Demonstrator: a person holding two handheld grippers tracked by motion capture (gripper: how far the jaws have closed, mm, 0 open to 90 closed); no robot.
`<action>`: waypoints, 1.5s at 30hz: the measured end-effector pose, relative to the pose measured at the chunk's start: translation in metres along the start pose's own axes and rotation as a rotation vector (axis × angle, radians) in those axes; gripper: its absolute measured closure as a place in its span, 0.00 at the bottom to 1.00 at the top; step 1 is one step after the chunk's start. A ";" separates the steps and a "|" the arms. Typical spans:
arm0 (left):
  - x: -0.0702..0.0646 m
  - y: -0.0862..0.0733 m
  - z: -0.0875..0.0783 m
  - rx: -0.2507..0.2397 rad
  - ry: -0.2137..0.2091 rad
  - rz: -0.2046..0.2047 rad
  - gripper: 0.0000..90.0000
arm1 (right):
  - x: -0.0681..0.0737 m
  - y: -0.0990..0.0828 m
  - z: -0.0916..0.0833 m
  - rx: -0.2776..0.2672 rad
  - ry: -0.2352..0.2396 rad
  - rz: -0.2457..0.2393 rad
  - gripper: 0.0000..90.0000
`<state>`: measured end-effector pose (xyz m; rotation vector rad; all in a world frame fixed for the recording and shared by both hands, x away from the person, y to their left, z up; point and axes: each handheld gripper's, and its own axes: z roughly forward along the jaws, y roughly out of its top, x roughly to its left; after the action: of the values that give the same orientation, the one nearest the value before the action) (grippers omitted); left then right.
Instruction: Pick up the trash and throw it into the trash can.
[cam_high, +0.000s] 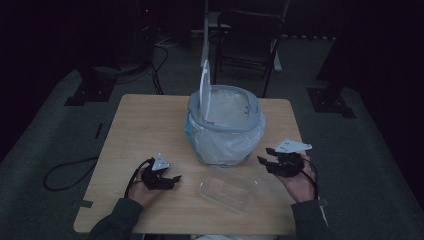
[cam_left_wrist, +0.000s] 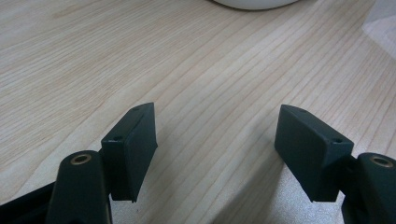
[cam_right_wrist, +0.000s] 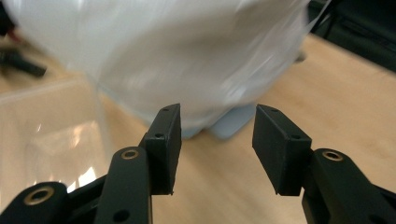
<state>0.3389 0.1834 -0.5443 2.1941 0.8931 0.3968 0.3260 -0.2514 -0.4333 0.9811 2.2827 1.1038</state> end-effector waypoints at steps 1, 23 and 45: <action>0.000 0.000 0.000 0.000 0.001 0.001 0.34 | 0.000 0.000 0.000 0.000 0.000 0.000 0.57; 0.000 0.000 0.000 0.000 0.001 0.001 0.34 | 0.039 -0.024 0.052 0.078 0.218 -0.064 0.85; 0.000 0.000 0.000 0.000 0.002 0.001 0.34 | 0.023 -0.028 0.040 0.027 0.265 -0.016 0.92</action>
<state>0.3389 0.1833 -0.5443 2.1946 0.8930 0.3990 0.3242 -0.2264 -0.4804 0.8692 2.5137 1.2654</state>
